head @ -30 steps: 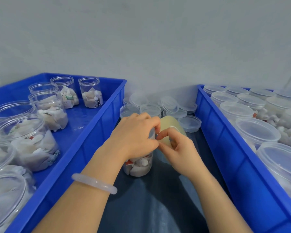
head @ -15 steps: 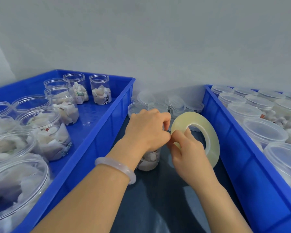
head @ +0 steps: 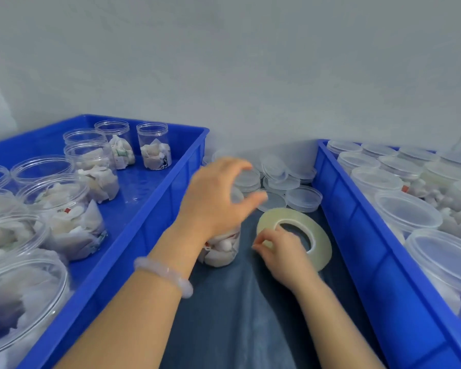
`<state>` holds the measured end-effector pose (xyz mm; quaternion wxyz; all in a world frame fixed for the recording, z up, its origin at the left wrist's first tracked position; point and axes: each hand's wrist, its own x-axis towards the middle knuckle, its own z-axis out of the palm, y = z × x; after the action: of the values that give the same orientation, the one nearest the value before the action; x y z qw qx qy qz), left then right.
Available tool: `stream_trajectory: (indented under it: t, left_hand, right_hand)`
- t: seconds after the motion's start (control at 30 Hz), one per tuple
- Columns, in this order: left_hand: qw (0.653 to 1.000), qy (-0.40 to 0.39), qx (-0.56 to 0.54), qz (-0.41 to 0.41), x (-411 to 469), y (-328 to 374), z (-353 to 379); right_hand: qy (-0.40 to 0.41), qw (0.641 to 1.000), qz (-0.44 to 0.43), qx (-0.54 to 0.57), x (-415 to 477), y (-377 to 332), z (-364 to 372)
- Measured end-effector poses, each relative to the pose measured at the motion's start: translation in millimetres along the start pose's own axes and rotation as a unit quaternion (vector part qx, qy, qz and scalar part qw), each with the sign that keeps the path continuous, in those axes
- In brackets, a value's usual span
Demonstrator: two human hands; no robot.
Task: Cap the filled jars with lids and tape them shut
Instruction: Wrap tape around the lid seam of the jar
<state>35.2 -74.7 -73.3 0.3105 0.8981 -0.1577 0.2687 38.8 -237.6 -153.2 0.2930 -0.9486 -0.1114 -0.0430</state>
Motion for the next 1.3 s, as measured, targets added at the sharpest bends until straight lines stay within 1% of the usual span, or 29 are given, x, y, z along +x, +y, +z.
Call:
stream_trajectory:
  t: [0.03, 0.07, 0.1, 0.13, 0.2, 0.27, 0.3, 0.33, 0.37, 0.4, 0.43, 0.47, 0.57, 0.63, 0.7, 0.77, 0.83, 0.97, 1.0, 1.07, 1.17, 1.3]
  left_hand:
    - [0.987, 0.14, -0.081, -0.004, -8, -2, 1]
    - [0.959, 0.246, -0.139, -0.031, -16, -4, 5]
    - [0.932, 0.298, -0.188, -0.08, -24, -8, 9]
    - [0.912, 0.302, -0.243, -0.139, -30, -11, 14]
    - [0.877, 0.24, -0.34, -0.24, -34, -24, 25]
    - [0.849, 0.176, -0.402, -0.295, -34, -35, 34]
    - [0.838, 0.16, -0.421, -0.308, -33, -37, 37]
    - [0.833, 0.16, -0.429, -0.311, -33, -39, 40]
    - [0.83, 0.172, -0.43, -0.312, -32, -40, 42]
    - [0.829, 0.187, -0.425, -0.311, -31, -41, 44]
    - [0.827, 0.198, -0.425, -0.309, -31, -42, 46]
    - [0.821, 0.2, -0.436, -0.309, -30, -42, 46]
    - [0.793, 0.177, -0.498, -0.304, -29, -43, 46]
    - [0.787, 0.176, -0.513, -0.293, -28, -46, 47]
    - [0.785, 0.179, -0.517, -0.289, -27, -48, 48]
    - [0.777, 0.183, -0.524, -0.297, -27, -49, 49]
    - [0.78, 0.2, -0.511, -0.302, -27, -47, 50]
    - [0.808, 0.237, -0.442, -0.309, -27, -39, 58]
    - [0.81, 0.242, -0.435, -0.31, -27, -39, 59]
    - [0.802, 0.243, -0.442, -0.319, -26, -39, 58]
    - [0.796, 0.242, -0.45, -0.325, -27, -39, 57]
    - [0.81, 0.245, -0.428, -0.317, -27, -36, 59]
  right_hand:
    - [0.0, 1.0, -0.01, -0.016, 2, 4, 8]
    - [0.009, 0.999, -0.015, -0.041, 5, 7, 13]
    - [0.016, 0.997, -0.017, -0.075, 9, 10, 15]
    - [0.019, 0.995, -0.016, -0.098, 11, 12, 16]
    - [0.013, 0.994, -0.015, -0.109, 12, 14, 19]
    - [0.017, 0.994, -0.034, -0.106, 12, 12, 19]
    - [0.037, 0.996, -0.053, -0.062, 12, 10, 17]
    - [0.063, 0.995, -0.068, 0.023, 11, 7, 13]
    - [0.083, 0.984, -0.077, 0.139, 10, 4, 8]
    - [0.086, 0.962, -0.08, 0.248, 11, 0, 2]
    - [0.072, 0.938, -0.081, 0.328, 13, -3, -4]
    - [0.048, 0.919, -0.083, 0.382, 16, -7, -8]
    - [-0.016, 0.877, -0.099, 0.47, 26, -18, -8]
    - [-0.031, 0.849, -0.114, 0.516, 29, -23, -4]
    - [-0.011, 0.832, -0.122, 0.542, 29, -27, -1]
    - [0.041, 0.837, -0.118, 0.533, 28, -29, 0]
    - [0.079, 0.832, -0.122, 0.536, 24, -30, 0]
    - [0.111, 0.818, -0.118, 0.552, 13, -29, 7]
    - [0.118, 0.813, -0.108, 0.56, 12, -29, 9]
    - [0.124, 0.805, -0.097, 0.572, 13, -30, 12]
    - [0.147, 0.821, -0.108, 0.541, 12, -31, 11]
    - [0.143, 0.858, -0.13, 0.476, 11, -28, 9]
